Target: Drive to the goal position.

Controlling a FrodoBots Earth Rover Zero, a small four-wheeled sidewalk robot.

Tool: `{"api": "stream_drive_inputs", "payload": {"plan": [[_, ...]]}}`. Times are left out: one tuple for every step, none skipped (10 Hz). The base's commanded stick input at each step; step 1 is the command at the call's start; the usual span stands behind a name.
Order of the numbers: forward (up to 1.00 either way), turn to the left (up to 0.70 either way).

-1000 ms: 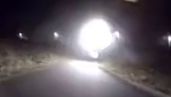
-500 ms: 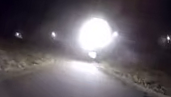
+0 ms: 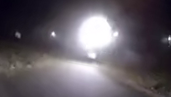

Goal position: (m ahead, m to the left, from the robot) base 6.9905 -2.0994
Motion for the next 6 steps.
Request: {"api": "stream_drive_inputs", "payload": {"plan": [[1.00,0.14],[1.00,0.12],[1.00,0.12],[1.00,0.12],[1.00,0.12],[1.00,0.12]]}}
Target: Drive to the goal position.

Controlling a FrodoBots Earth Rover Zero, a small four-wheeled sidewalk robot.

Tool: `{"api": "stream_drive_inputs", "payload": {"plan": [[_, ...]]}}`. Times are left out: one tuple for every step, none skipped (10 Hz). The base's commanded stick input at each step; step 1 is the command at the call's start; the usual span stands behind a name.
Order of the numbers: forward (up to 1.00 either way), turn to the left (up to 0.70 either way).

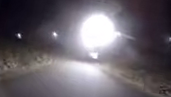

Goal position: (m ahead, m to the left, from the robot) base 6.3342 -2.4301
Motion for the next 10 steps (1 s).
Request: {"api": "stream_drive_inputs", "payload": {"plan": [[1.00,0.12],[1.00,0.11],[1.00,0.11],[1.00,0.10],[1.00,0.09],[1.00,0.08],[1.00,0.07],[1.00,0.07],[1.00,0.07],[1.00,0.07]]}}
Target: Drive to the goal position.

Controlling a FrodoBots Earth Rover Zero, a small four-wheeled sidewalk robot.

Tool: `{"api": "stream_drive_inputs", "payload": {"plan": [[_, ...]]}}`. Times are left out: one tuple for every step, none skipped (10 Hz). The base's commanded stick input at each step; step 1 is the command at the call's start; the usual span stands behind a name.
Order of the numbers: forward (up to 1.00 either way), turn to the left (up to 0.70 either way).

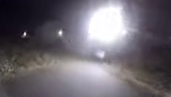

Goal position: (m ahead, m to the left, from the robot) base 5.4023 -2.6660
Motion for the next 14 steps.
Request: {"api": "stream_drive_inputs", "payload": {"plan": [[1.00,0.06],[1.00,0.05],[1.00,0.05],[1.00,0.05],[1.00,0.05],[1.00,0.02],[1.00,0.00],[1.00,0.00],[1.00,0.00],[1.00,0.00],[1.00,-0.02],[1.00,-0.02],[1.00,-0.03],[1.00,-0.03]]}}
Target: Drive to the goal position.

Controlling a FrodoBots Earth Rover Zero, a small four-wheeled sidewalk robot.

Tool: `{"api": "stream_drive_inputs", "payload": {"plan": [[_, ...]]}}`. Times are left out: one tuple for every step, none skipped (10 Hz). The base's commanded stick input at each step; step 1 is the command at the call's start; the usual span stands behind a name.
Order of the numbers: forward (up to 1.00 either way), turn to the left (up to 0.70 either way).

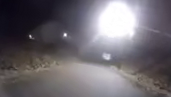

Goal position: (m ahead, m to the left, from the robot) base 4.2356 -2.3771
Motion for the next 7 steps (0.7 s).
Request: {"api": "stream_drive_inputs", "payload": {"plan": [[1.00,-0.04],[1.00,-0.04],[1.00,-0.01],[1.00,0.00],[1.00,0.00],[1.00,0.00],[1.00,0.00]]}}
